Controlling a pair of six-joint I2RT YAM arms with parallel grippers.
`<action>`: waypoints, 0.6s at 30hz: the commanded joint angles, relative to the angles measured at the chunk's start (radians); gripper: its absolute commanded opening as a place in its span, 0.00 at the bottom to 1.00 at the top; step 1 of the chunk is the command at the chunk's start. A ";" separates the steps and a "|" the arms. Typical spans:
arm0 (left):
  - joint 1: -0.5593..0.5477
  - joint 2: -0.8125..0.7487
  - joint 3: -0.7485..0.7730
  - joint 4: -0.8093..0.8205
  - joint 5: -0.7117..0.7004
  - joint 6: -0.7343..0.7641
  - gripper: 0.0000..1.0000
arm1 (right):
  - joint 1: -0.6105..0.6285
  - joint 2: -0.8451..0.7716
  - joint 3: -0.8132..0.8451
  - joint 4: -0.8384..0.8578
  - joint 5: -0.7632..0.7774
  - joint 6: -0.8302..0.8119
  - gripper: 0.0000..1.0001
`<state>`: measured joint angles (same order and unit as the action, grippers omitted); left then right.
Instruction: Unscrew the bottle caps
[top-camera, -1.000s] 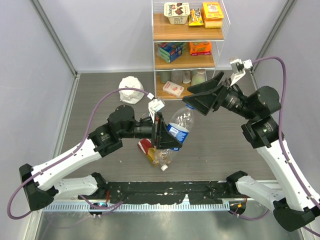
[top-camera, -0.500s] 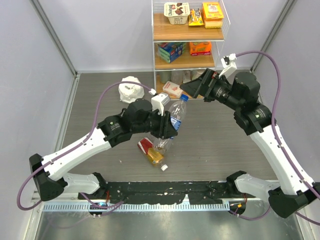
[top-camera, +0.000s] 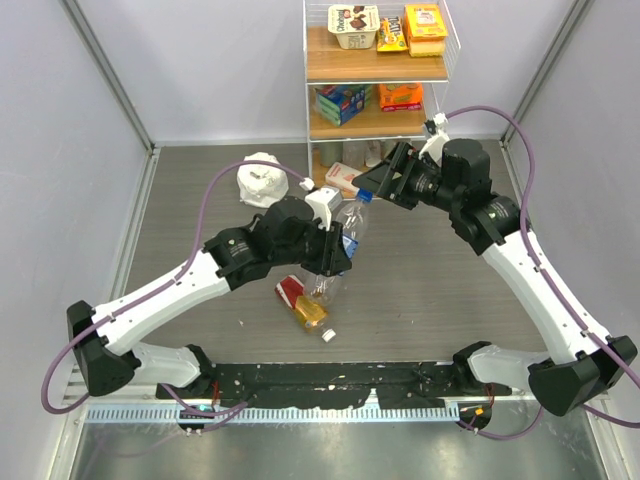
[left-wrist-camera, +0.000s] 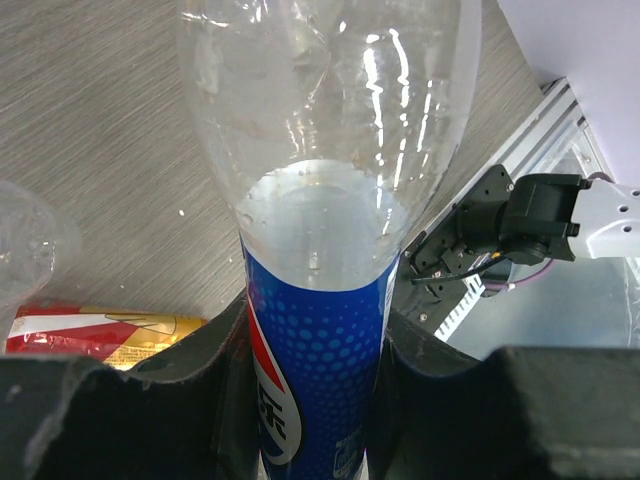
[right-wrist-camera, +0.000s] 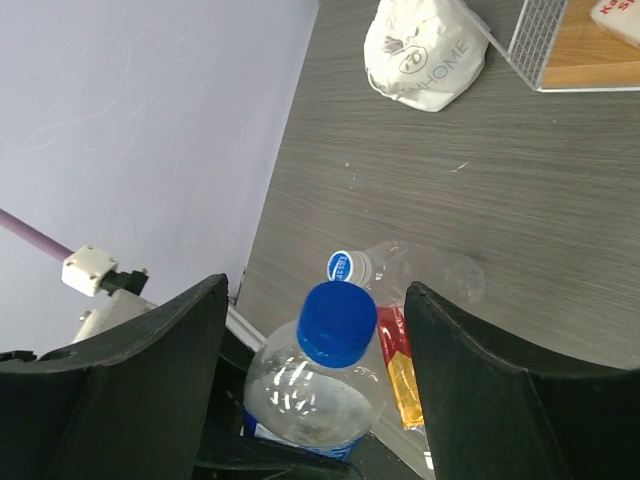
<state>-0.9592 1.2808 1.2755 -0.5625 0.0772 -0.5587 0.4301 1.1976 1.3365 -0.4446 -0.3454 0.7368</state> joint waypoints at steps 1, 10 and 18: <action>-0.015 0.003 0.047 -0.007 -0.025 0.020 0.00 | 0.002 -0.015 -0.011 0.053 -0.044 0.032 0.75; -0.038 0.006 0.064 -0.017 -0.047 0.025 0.00 | 0.007 -0.012 -0.034 0.030 -0.047 0.033 0.63; -0.061 0.011 0.068 -0.022 -0.065 0.025 0.00 | 0.007 -0.026 -0.056 0.058 -0.067 0.067 0.36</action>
<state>-1.0065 1.2942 1.3033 -0.5976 0.0383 -0.5446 0.4313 1.1976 1.2789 -0.4343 -0.3954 0.7765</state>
